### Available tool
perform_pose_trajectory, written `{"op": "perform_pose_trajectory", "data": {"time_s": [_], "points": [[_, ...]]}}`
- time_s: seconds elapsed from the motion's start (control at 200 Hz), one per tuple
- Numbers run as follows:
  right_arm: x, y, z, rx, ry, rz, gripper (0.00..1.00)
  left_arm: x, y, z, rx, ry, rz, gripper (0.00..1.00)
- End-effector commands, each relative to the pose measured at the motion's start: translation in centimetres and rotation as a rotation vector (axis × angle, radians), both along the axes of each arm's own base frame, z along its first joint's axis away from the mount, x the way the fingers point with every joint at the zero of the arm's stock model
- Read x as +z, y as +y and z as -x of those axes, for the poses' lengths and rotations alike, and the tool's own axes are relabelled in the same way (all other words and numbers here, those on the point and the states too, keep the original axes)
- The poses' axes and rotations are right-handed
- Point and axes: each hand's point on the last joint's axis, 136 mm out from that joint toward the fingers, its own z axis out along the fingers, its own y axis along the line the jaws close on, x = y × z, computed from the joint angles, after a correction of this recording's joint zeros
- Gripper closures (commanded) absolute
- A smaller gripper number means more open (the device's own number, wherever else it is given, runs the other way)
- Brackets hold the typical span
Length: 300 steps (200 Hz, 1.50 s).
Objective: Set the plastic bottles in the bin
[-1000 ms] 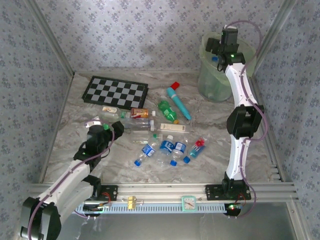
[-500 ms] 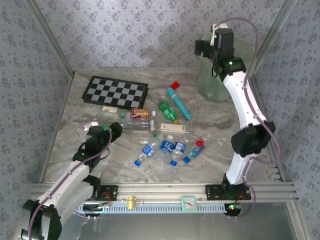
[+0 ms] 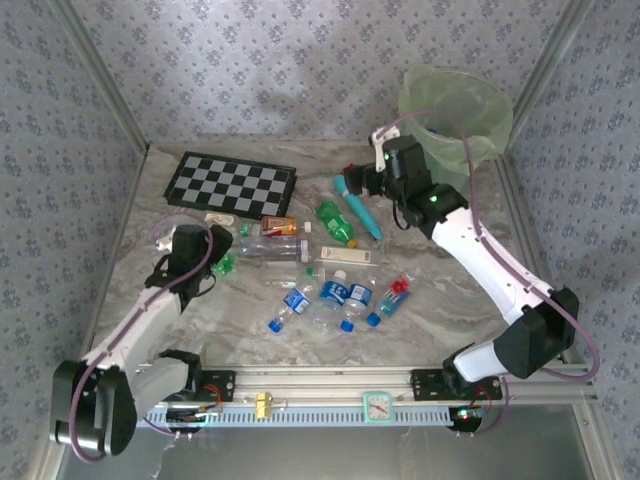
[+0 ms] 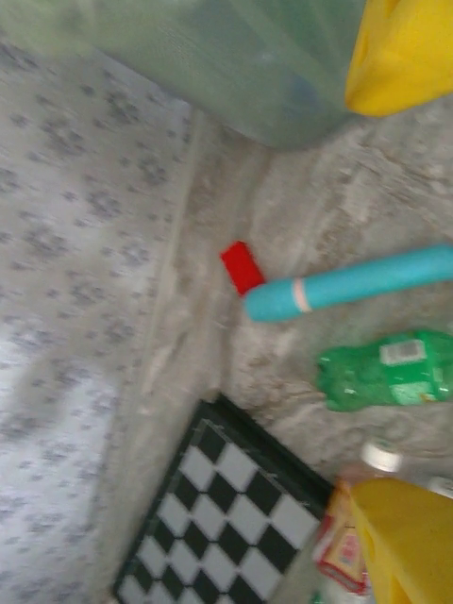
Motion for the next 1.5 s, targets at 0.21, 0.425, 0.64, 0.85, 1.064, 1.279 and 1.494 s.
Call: {"op": "perform_pose_trajectory", "data": {"time_s": [0.21, 0.425, 0.64, 0.85, 1.064, 1.279, 1.494], "points": [[-5.9, 0.0, 3.3, -0.033, 0.133, -0.077, 0.00, -3.2, -0.2, -0.4, 0.115, 0.245, 0.073, 0.00], [-8.0, -1.0, 4.1, -0.071, 0.160, -0.062, 0.00, -6.6, -0.2, 0.4, 0.181, 0.398, 0.090, 0.00], [-8.7, -1.3, 4.2, -0.074, 0.162, -0.054, 0.00, -8.3, -0.3, 0.4, 0.212, 0.445, 0.093, 0.06], [-9.4, -1.4, 4.3, -0.073, 0.175, -0.046, 0.00, -8.9, -0.1, 0.8, 0.234, 0.461, 0.072, 0.22], [-8.9, -0.9, 4.4, -0.048, 0.172, -0.069, 0.00, -7.7, -0.3, 0.3, 0.209, 0.415, 0.050, 0.37], [-8.0, 0.5, 4.8, 0.003, 0.184, -0.145, 0.00, -3.7, -1.5, -1.2, 0.068, 0.254, 0.000, 0.41], [-7.6, 2.4, 5.5, 0.065, 0.213, -0.233, 0.00, 2.2, -5.7, -2.7, -0.187, -0.045, -0.025, 0.43]]}}
